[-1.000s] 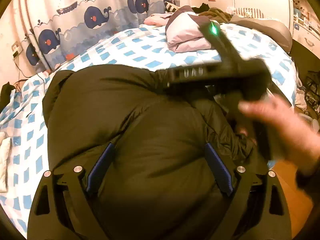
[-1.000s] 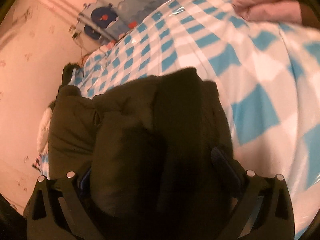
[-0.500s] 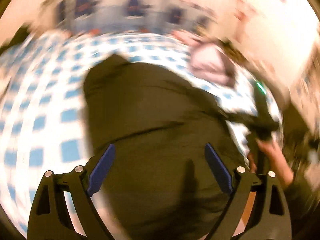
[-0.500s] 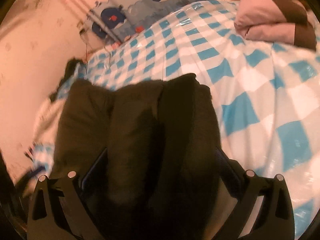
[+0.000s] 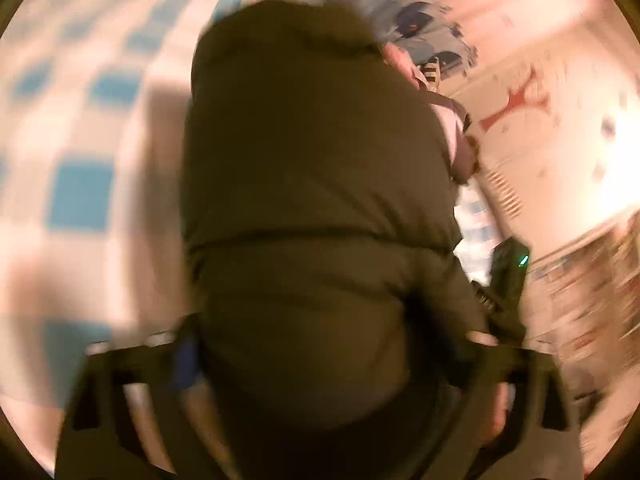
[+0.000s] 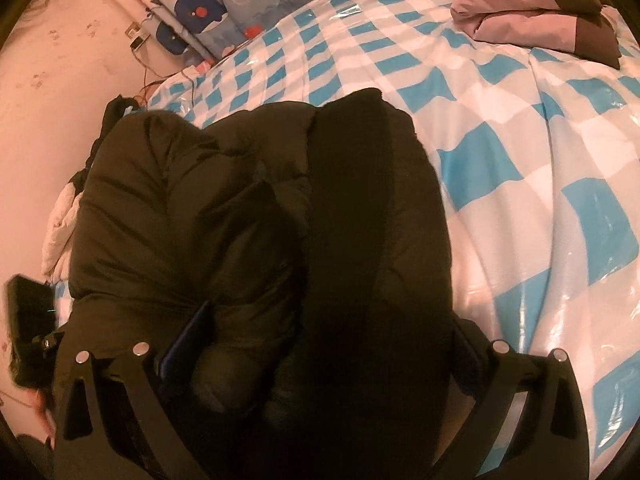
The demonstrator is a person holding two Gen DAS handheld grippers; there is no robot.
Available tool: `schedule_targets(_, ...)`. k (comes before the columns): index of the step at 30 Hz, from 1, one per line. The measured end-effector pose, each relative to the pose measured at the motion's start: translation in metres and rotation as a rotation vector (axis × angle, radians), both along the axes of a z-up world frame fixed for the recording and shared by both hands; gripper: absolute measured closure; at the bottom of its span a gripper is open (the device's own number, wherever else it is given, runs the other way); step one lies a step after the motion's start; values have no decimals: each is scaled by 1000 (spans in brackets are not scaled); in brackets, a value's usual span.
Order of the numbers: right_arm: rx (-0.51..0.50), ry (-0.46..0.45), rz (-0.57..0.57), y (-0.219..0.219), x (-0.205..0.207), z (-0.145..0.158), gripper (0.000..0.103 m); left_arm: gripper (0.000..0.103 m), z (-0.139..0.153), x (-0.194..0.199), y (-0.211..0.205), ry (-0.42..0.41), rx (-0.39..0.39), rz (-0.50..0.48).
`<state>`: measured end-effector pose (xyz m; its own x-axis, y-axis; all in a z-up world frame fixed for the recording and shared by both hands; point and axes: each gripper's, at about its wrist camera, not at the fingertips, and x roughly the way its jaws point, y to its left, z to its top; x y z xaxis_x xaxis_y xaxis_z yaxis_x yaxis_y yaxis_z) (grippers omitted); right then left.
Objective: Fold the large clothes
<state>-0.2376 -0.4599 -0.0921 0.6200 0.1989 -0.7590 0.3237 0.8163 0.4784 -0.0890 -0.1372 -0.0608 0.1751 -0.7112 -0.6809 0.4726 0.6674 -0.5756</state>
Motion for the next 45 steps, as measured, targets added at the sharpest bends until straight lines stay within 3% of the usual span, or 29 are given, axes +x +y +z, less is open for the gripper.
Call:
schedule_targets(3, 10, -53, -16, 11, 7, 4, 6, 49, 40, -13, -6, -195, 61, 9)
schedule_targets(7, 40, -119, 41, 52, 51, 20, 6, 54, 92, -18, 17, -422, 148, 91)
schedule_targets(10, 24, -147, 145, 102, 97, 33, 6, 54, 114, -11, 52, -503, 221, 172)
schedule_targets(13, -50, -66, 230, 151, 139, 20, 6, 45, 97, 15, 83, -458, 342, 228)
schedule_targets(15, -74, -1, 250, 168, 155, -3, 6, 37, 47, 49, 118, -271, 406, 265)
schedule_targets(16, -2, 18, 256, 169, 159, -21, 6, 34, 32, 57, 133, -194, 385, 288)
schedule_targets(17, 26, 20, 253, 166, 159, -26, 6, 33, 18, 64, 156, -106, 304, 312)
schedule_targets(18, 2, 26, 269, 168, 158, -23, 6, 32, 15, 63, 168, -82, 248, 318)
schedule_targets(22, -56, 77, 317, 167, 158, -13, 6, 29, 39, 49, 190, -146, 164, 397)
schedule_targets(25, -90, 76, 321, 161, 154, 6, 6, 21, 66, 47, 223, -185, -2, 564)
schedule_targets(26, -101, 52, 317, 160, 152, 16, 6, 20, 72, 49, 223, -203, -20, 571)
schedule_targets(28, -125, -39, 289, 158, 149, 43, 6, 20, 87, 56, 208, -278, 20, 535)
schedule_targets(31, -143, -156, 247, 159, 164, 78, 6, 20, 87, 73, 172, -307, 95, 427)
schedule_targets(34, -167, -168, 260, 169, 199, 92, 6, 20, 76, 83, 141, -296, 167, 344)
schedule_targets(37, -186, -90, 259, 178, 232, 66, 6, 19, 60, 84, 126, -290, 227, 316)
schedule_targets(38, -181, -46, 246, 176, 241, 42, 6, 19, 53, 84, 122, -297, 249, 307)
schedule_targets(41, -39, -7, 195, 158, 234, -20, 6, 19, 39, 80, 113, -306, 263, 267)
schedule_targets(43, -3, 10, 172, 150, 229, -31, 6, 17, 35, 77, 101, -324, 315, 245)
schedule_targets(45, -31, 42, 185, 149, 225, -23, 6, 16, 33, 75, 96, -337, 352, 234)
